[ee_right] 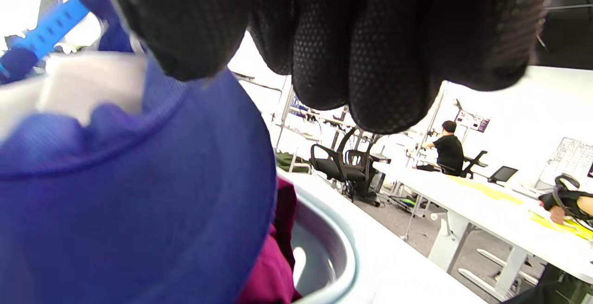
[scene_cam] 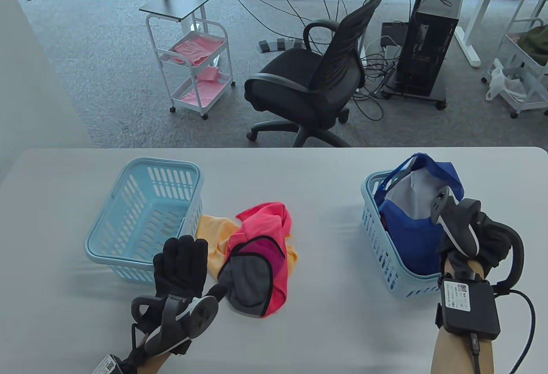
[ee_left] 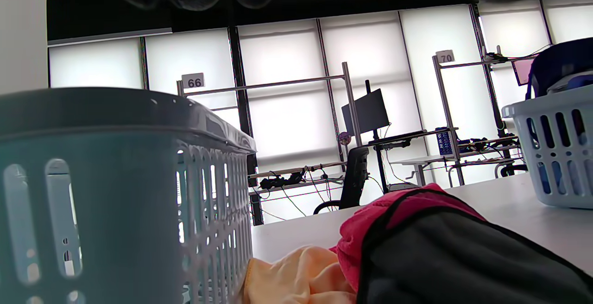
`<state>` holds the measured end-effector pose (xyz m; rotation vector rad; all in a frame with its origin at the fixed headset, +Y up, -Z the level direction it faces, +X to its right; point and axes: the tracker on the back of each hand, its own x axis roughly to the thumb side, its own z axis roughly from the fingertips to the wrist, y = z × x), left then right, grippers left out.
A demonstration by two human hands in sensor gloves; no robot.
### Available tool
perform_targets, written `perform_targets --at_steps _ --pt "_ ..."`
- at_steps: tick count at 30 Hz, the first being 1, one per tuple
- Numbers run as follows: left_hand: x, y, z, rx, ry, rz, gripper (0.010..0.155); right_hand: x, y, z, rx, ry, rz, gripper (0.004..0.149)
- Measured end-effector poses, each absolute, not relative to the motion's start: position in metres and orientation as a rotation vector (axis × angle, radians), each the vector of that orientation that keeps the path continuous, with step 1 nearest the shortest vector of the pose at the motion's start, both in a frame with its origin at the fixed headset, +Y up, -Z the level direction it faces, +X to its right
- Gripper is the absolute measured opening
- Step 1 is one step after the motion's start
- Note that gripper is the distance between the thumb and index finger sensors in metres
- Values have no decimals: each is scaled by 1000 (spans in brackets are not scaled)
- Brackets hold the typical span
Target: Sort apparel and towels into hand baskets
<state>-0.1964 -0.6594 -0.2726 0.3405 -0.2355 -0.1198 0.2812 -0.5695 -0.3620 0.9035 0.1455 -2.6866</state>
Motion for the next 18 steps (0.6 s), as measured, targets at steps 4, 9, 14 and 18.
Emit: perform_targets --at_steps 4,9,14,18 --pt "-196 -661 -273 324 -244 -117 99 250 -550 -350 824 265 -2775 59" --pt "-193 -665 -274 291 -261 -111 99 188 -544 -339 582 378 -2904 64" --pt "-191 -666 -274 273 -273 -106 99 138 -558 -335 409 352 -3012 68" --pt "-190 -667 -274 267 -282 -105 99 110 -579 -333 295 301 -3091 72"
